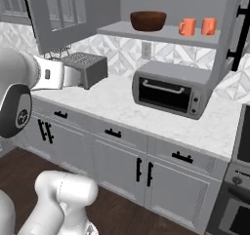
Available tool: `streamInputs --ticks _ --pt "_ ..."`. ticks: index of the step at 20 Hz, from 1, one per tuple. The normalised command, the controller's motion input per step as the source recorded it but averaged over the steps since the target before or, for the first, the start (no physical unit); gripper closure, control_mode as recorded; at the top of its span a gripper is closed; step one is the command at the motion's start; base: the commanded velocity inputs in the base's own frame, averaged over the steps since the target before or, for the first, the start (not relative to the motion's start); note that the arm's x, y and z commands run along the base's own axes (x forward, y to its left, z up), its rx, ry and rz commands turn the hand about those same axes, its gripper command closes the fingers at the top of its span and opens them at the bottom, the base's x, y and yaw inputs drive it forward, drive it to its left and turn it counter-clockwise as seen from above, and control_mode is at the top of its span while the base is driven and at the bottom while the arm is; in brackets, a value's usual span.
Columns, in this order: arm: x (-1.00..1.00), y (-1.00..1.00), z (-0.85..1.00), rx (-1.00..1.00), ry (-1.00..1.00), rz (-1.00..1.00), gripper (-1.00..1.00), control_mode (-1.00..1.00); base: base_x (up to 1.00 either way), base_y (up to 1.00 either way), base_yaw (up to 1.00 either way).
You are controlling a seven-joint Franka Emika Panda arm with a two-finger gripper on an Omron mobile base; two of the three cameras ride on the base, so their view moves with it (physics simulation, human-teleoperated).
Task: Gather all objects into one cabinet and sort the glasses and bowls to opposite sides.
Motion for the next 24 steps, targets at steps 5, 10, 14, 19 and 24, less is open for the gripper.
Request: streamInputs --ticks 5,10,14,19,24 --pt "0.00 0.00 0.00 0.00 0.00 0.00 -1.00 1.00 -0.27 0.54 0.42" --pt "0.00 0.00 0.00 0.00 0.00 0.00 -1.00 1.00 -0.30 0.65 0.44" --pt "0.00 0.00 0.00 0.00 0.00 0.00 -1.00 1.00 -0.07 0.61 0.55" --pt "0.00 0.00 0.00 0.00 0.00 0.00 -1.00 1.00 0.00 0.44 0.66" --pt "0.00 0.00 0.00 0.00 0.00 0.00 -1.00 1.00 0.00 0.44 0.70"
